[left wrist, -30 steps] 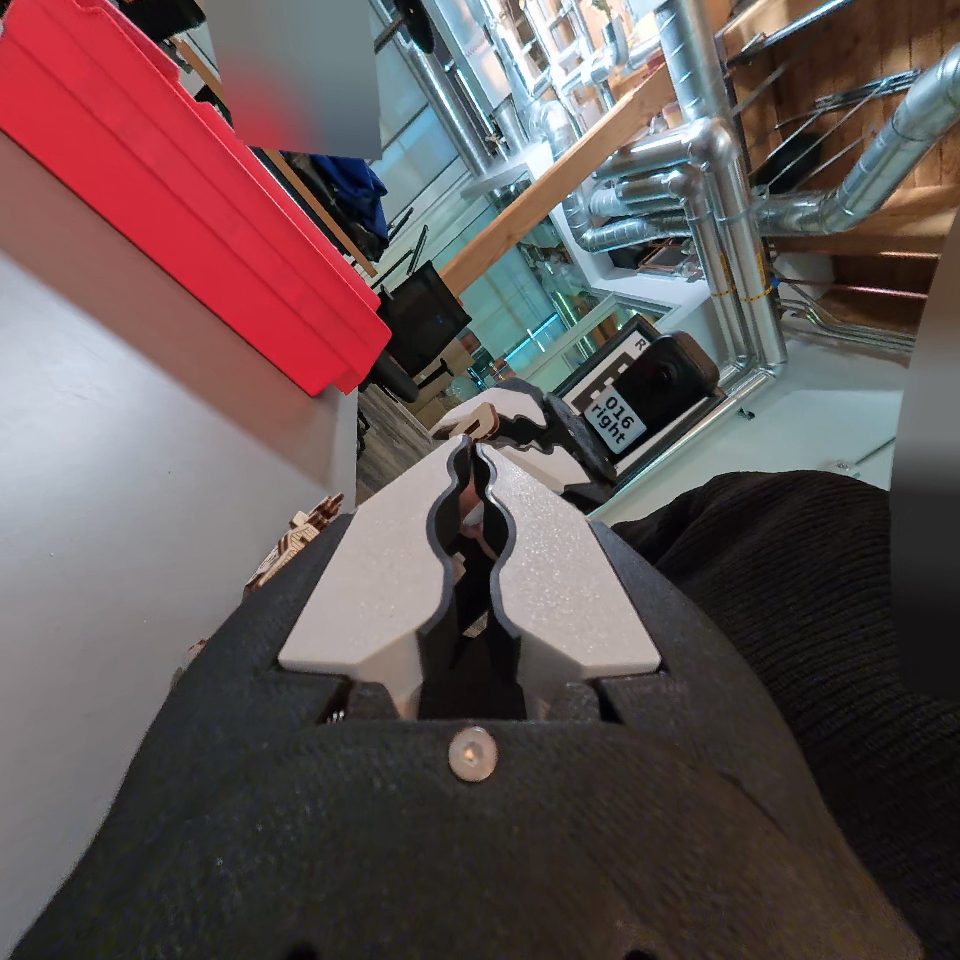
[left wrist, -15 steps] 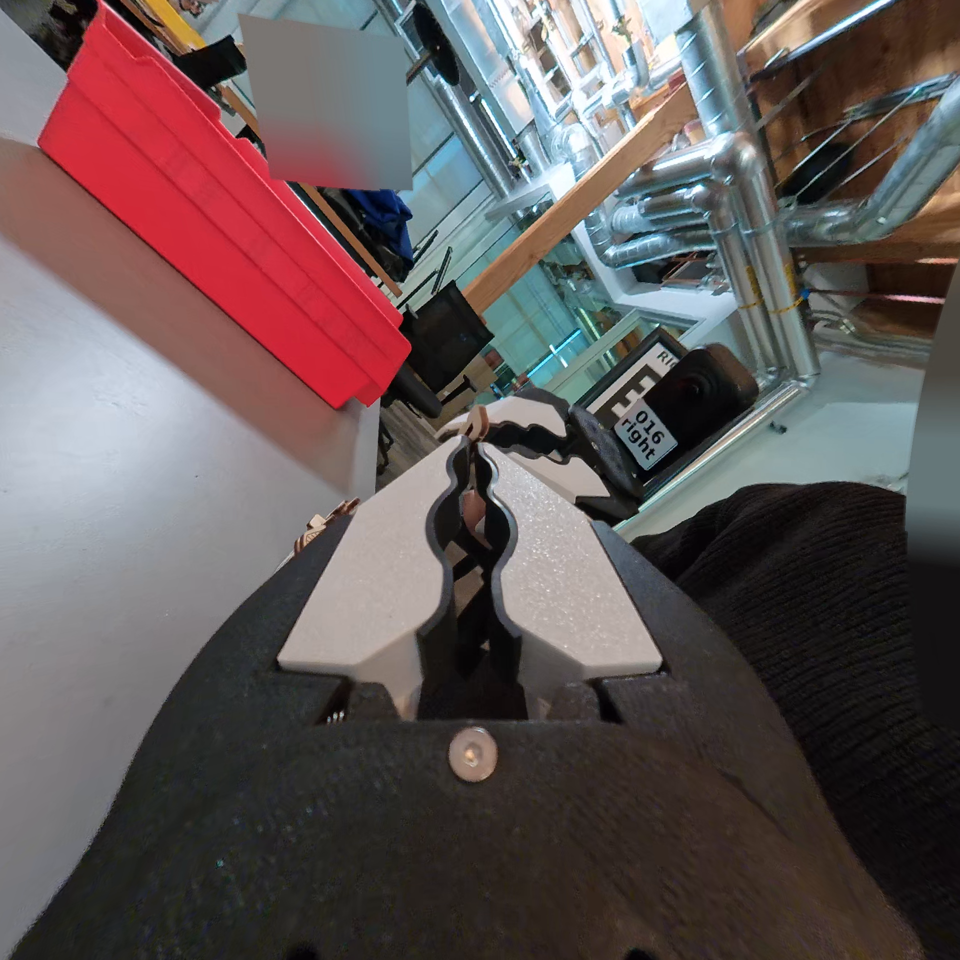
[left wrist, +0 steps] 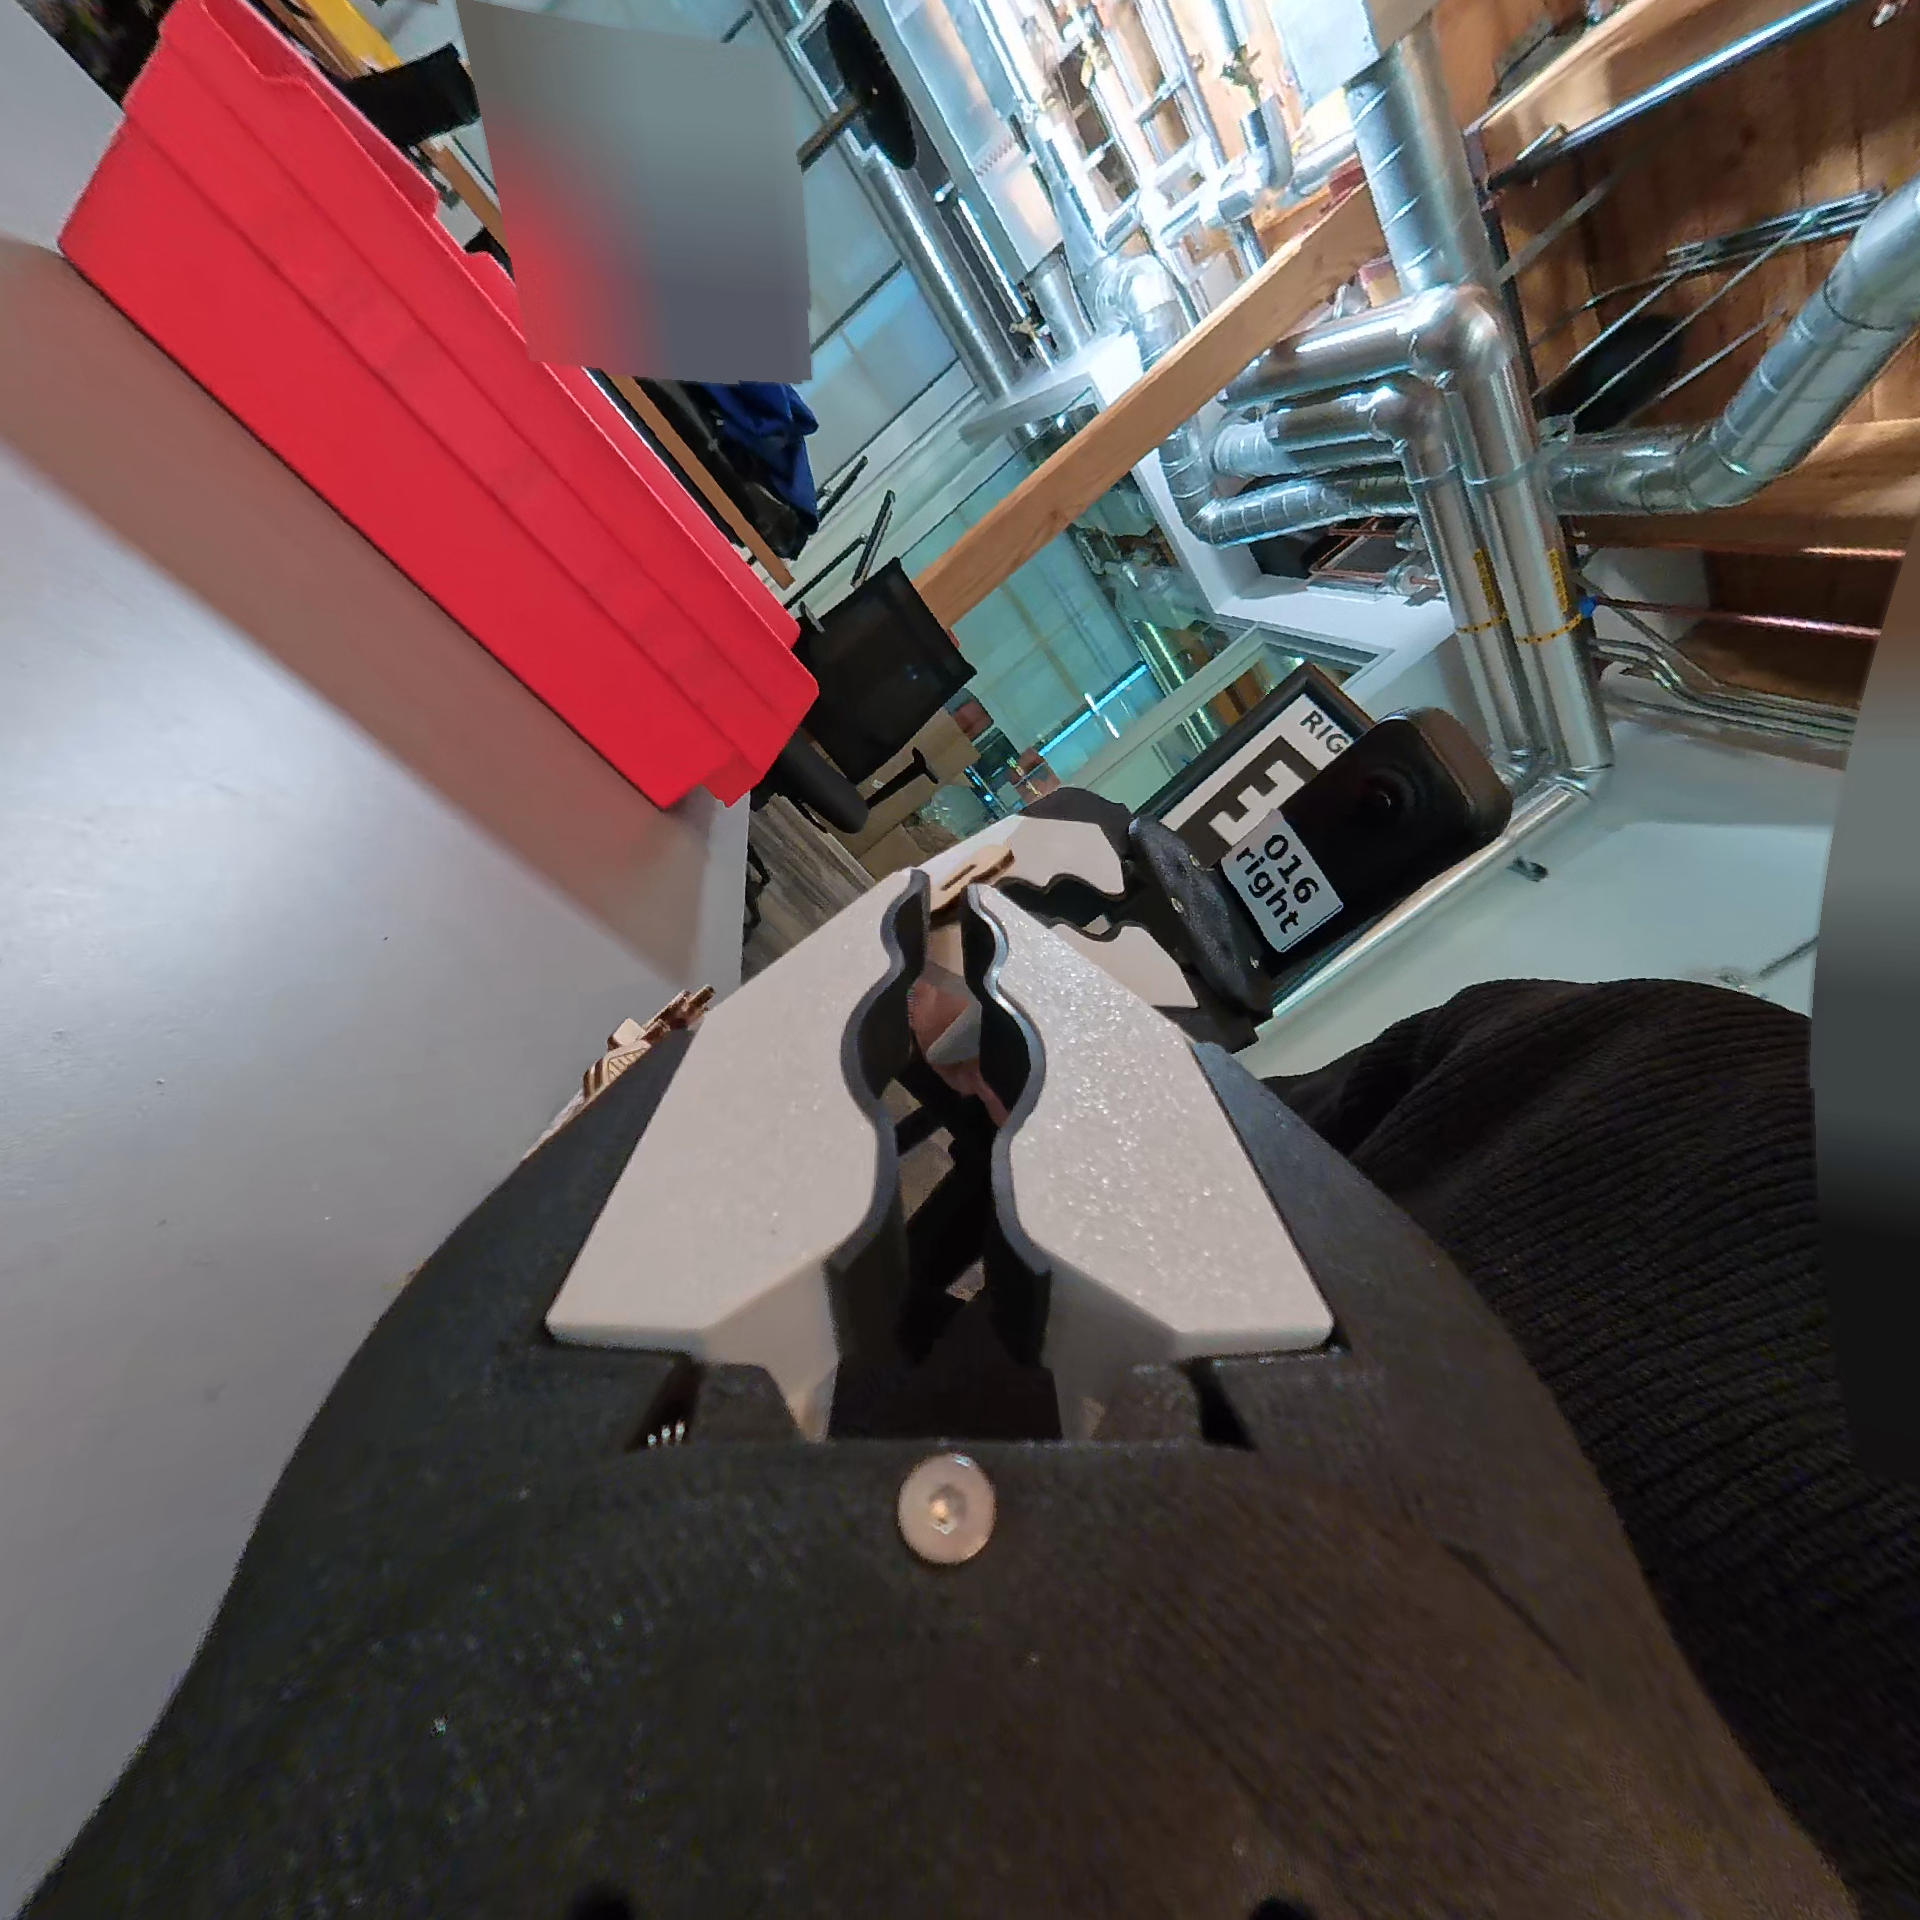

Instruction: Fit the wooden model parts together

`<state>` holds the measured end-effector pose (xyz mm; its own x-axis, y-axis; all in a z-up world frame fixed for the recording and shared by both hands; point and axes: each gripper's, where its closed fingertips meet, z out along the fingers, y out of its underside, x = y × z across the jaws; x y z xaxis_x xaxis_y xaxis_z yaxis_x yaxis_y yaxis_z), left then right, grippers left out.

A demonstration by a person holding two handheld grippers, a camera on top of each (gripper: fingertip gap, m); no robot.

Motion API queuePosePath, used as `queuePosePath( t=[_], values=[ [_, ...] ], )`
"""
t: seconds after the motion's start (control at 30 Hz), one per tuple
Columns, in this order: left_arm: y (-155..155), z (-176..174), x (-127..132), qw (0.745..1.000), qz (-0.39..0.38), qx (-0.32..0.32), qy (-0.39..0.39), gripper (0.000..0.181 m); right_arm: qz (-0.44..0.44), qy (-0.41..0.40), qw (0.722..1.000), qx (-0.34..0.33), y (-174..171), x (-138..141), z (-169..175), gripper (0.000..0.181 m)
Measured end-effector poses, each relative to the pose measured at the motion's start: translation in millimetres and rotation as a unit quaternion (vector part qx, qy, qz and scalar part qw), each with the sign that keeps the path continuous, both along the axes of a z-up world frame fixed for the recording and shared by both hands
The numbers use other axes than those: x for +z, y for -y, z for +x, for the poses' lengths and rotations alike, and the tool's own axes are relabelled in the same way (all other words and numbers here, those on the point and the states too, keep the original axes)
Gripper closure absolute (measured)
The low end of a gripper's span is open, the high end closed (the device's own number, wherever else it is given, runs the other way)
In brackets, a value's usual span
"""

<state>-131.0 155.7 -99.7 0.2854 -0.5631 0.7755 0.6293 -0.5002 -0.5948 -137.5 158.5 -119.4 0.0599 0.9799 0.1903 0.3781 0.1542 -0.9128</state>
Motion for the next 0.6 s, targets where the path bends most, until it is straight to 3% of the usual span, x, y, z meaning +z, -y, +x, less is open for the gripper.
queuePosePath(
  t=[0.03, 0.23, 0.43, 0.6],
  values=[
    [0, -1, 0, 1.000, 0.002, 0.002, -0.005, 0.178, -0.004, 0.000, 1.000, 0.002, 1, 0, 0, 0.181],
    [4, 7, 0, 0.999, 0.016, -0.021, -0.029, 0.180, -0.053, -0.008, 0.998, 0.013, 0, 0, 1, 0.181],
    [11, 19, -4, 0.992, 0.050, -0.052, -0.106, 0.181, -0.131, -0.004, 0.990, 0.043, 6, -5, 3, 0.181],
    [14, 23, -10, 0.980, 0.070, -0.058, -0.179, 0.181, -0.128, 0.014, 0.990, 0.052, 7, -11, 5, 0.181]
  ],
)
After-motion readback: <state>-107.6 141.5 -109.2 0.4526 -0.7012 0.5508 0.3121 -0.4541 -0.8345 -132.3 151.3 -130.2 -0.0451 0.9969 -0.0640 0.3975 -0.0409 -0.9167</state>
